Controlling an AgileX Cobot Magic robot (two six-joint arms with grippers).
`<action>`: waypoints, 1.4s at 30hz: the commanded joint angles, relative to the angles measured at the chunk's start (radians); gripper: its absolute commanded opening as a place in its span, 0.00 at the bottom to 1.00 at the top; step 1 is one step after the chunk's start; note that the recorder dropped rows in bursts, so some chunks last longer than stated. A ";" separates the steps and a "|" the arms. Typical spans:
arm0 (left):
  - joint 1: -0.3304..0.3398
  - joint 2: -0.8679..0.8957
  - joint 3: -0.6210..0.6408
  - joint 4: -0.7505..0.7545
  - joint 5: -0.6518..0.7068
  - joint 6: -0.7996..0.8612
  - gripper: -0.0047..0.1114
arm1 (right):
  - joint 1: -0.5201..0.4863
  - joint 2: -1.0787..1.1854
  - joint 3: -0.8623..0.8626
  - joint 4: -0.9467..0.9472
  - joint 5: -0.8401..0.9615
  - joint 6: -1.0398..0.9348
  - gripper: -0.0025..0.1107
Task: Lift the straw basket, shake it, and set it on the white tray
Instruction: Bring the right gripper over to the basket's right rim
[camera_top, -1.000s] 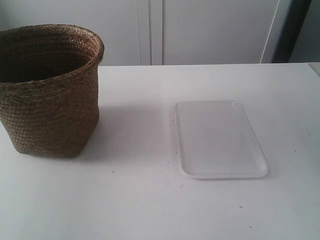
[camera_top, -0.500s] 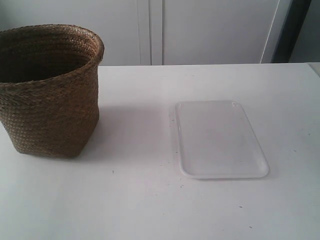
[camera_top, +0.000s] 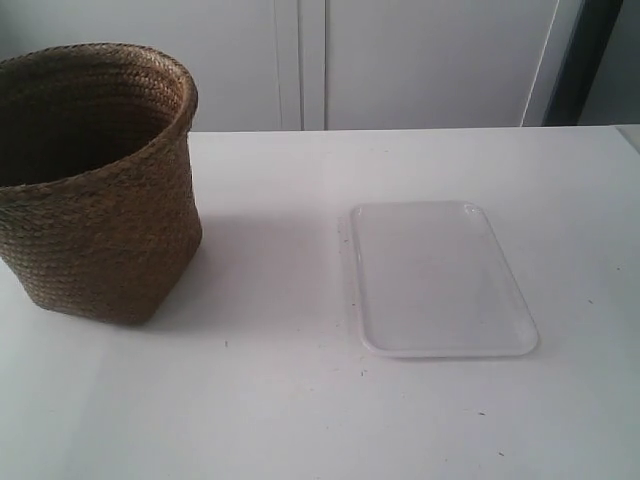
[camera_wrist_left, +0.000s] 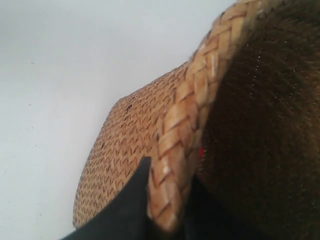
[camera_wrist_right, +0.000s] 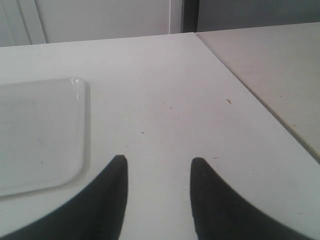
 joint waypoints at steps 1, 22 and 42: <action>0.002 -0.002 -0.003 -0.108 0.066 0.054 0.05 | -0.008 -0.003 0.002 -0.002 -0.005 0.001 0.37; -0.118 -0.004 -0.003 -0.102 -0.059 0.230 0.04 | -0.008 -0.003 0.002 -0.036 -0.636 -0.077 0.37; -0.118 0.001 -0.003 -0.120 -0.035 0.245 0.04 | 0.017 0.406 -0.293 -1.150 -1.087 1.847 0.37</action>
